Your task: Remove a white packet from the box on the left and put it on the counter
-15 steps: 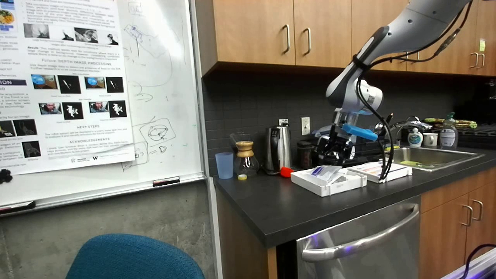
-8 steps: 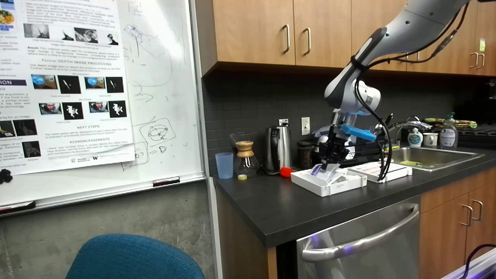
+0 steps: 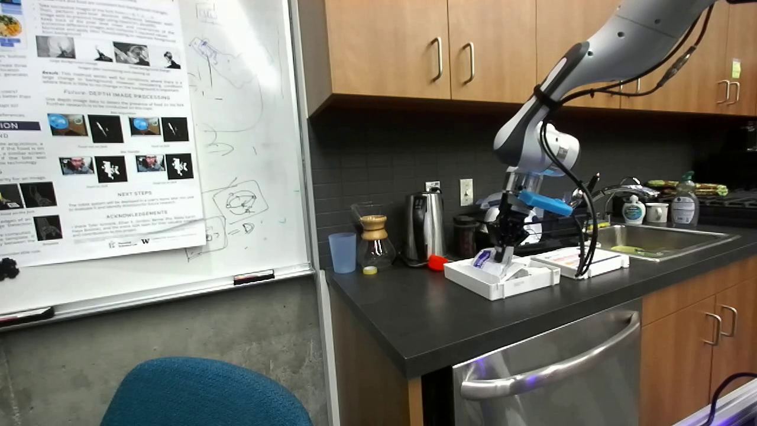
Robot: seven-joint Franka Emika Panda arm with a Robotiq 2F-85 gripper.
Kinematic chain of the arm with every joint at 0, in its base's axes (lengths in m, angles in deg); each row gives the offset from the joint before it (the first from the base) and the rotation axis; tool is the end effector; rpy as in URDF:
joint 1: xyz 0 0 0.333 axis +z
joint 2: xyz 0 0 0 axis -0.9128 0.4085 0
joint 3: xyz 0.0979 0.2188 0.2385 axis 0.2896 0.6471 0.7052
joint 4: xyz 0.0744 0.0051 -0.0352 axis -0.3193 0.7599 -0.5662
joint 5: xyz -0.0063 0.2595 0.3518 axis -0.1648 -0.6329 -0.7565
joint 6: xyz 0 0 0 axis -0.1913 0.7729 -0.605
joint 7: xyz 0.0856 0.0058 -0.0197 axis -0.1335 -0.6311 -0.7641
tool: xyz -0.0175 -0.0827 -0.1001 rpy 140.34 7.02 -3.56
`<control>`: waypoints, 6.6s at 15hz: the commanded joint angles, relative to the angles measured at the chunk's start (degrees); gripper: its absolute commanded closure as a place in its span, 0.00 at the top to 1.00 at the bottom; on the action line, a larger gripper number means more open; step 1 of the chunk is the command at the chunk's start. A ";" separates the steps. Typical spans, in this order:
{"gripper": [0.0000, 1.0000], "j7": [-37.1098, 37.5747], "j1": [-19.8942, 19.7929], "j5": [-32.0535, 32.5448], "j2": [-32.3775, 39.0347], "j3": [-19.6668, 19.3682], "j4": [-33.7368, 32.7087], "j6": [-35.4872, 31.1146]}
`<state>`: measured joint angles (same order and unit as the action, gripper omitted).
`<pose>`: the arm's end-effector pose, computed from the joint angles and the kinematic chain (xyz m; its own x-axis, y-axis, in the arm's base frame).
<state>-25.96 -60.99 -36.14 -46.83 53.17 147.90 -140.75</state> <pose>0.5148 0.0504 0.2835 0.9948 -0.0239 0.0986 0.0068 -0.9539 -0.3001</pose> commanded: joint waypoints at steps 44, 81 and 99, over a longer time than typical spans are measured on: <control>0.00 -14.13 11.01 -11.96 -0.43 6.63 -1.35 4.54; 1.00 42.54 4.75 31.54 -7.84 11.41 5.95 -5.20; 1.00 38.30 -0.68 30.72 -22.57 10.01 11.50 3.19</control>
<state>12.75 -60.93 -4.90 -69.34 62.45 159.48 -137.69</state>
